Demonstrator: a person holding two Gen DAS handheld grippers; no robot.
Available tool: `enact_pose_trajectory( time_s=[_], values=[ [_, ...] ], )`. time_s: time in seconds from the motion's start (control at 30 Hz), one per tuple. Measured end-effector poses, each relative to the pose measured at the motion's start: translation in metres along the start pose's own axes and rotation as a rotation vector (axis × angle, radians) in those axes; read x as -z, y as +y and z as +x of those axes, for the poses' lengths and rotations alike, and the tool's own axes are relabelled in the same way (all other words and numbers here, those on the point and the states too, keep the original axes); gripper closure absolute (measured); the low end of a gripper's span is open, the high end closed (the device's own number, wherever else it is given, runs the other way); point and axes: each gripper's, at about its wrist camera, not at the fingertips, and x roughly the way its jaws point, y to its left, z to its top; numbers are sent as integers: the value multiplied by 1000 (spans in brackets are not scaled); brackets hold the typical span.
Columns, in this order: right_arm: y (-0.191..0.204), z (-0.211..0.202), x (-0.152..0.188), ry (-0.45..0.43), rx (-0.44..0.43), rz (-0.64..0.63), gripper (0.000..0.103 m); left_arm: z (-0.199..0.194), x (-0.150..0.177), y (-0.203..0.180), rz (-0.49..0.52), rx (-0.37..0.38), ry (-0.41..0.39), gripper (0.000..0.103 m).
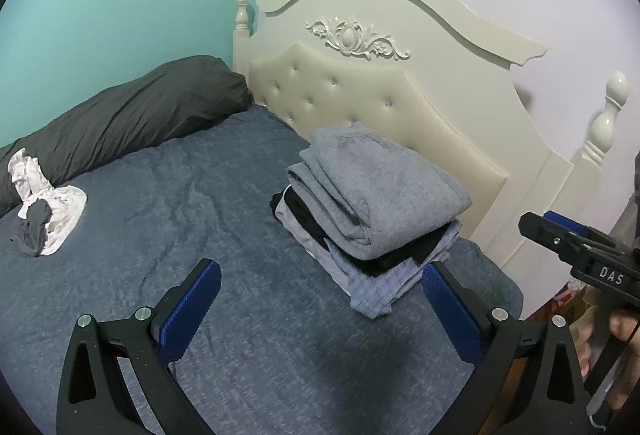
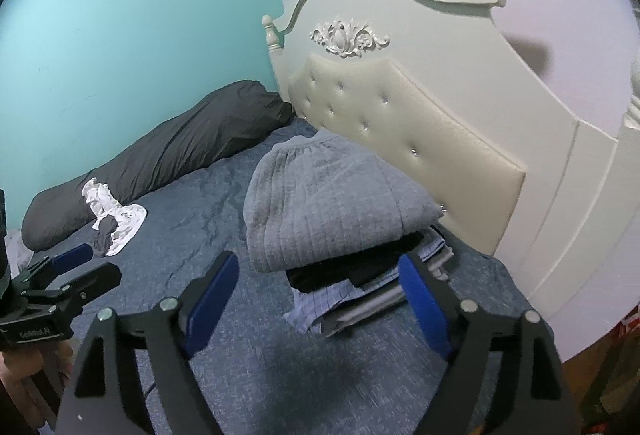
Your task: Fold clothes
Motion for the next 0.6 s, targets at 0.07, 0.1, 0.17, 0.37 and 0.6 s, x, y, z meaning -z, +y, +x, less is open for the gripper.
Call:
enact_pose_trajectory(
  time_s=[0.07, 0.1, 0.17, 0.37, 0.6],
  values=[
    [3, -6, 2, -3, 5, -5, 18, -5, 1, 0, 0, -2, -4, 0],
    [5, -8, 3, -2, 8, -9, 18, -8, 2, 0, -1, -2, -5, 0],
    [8, -12, 6, -1, 11, -13, 17, -14, 3, 1, -5, 1, -8, 0],
    [17, -26, 17, 8, 7, -4, 16, -33, 11, 0, 9, -9, -16, 0],
    [34, -47, 30, 3, -6, -12, 16, -50, 23, 4, 16, -24, -15, 0]
  ],
)
